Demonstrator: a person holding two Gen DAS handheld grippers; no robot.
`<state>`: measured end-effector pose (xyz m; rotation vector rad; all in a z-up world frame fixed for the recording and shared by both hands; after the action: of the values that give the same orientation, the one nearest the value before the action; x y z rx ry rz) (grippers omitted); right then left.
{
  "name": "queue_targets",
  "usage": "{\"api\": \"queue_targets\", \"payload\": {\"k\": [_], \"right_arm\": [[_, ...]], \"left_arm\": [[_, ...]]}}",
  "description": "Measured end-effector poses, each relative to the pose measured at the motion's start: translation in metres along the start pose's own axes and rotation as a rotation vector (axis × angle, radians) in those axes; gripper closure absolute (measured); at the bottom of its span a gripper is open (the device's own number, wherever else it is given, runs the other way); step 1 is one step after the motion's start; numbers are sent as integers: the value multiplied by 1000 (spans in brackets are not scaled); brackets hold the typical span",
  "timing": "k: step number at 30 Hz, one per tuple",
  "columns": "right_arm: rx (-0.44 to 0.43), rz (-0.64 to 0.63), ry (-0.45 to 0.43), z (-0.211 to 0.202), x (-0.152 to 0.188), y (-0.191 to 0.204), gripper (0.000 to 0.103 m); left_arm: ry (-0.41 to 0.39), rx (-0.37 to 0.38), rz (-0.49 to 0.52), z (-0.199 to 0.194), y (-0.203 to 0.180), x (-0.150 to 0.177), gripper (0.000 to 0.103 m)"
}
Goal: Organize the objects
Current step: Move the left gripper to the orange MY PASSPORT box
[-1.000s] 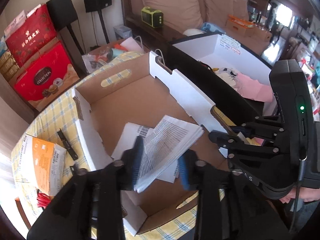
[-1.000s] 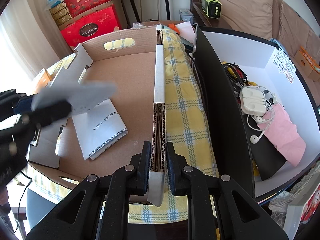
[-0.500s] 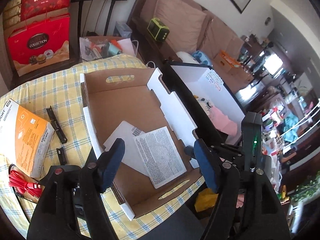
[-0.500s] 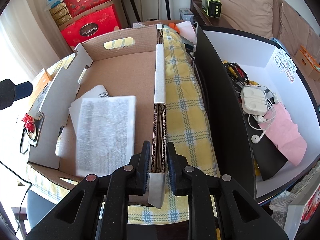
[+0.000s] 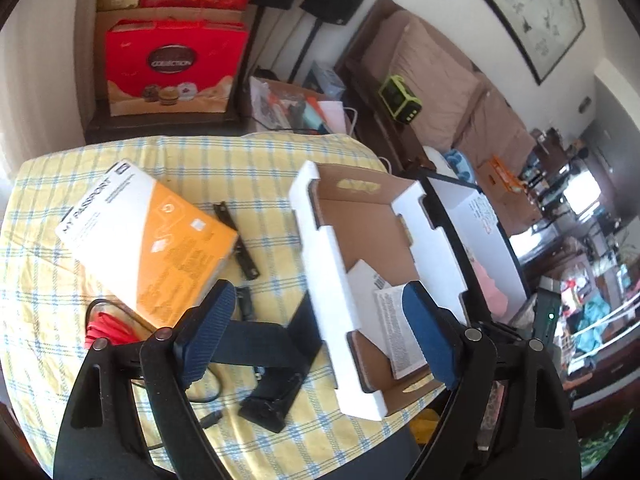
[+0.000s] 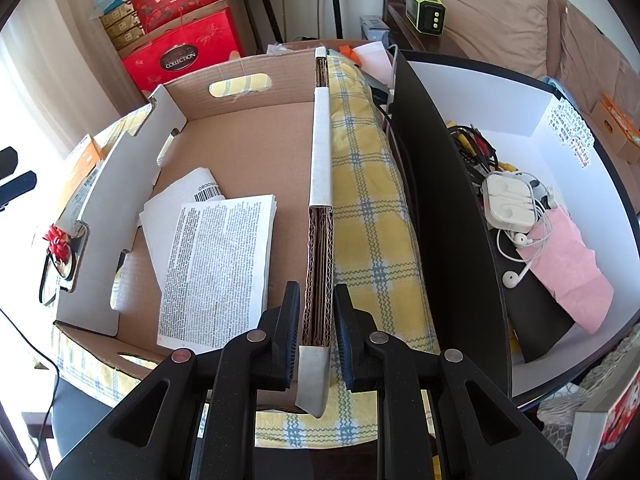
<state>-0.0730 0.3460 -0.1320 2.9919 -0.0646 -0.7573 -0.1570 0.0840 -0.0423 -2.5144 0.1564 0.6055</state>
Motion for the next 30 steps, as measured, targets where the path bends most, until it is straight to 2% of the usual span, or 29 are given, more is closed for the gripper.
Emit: {"api": "queue_targets", "payload": {"k": [6, 11, 18, 26, 30], "right_arm": [[-1, 1, 0, 0, 0, 0, 85], [3, -2, 1, 0, 0, 0, 85], [11, -6, 6, 1, 0, 1, 85], [15, -10, 10, 1, 0, 1, 85], [14, -13, 11, 2, 0, 0, 85]], "left_arm": [[-27, -63, -149, -7, 70, -14, 19], [-16, -86, -232, 0, 109, -12, 17], [-2, -77, -264, 7, 128, -8, 17], [15, -52, -344, 27, 143, -23, 17], [40, -62, -367, 42, 148, -25, 17]]}}
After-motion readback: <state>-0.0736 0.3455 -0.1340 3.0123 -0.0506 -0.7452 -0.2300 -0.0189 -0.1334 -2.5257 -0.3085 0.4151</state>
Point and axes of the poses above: each gripper's, at about its wrist camera, not at the fingertips, and z roughly the way its jaws point, y to its left, x to its underside, the point moved 5 cm from there along z, roughly the way its jaws point, and after that the axes turned 5 degrees about -z, right-handed, at the moved point
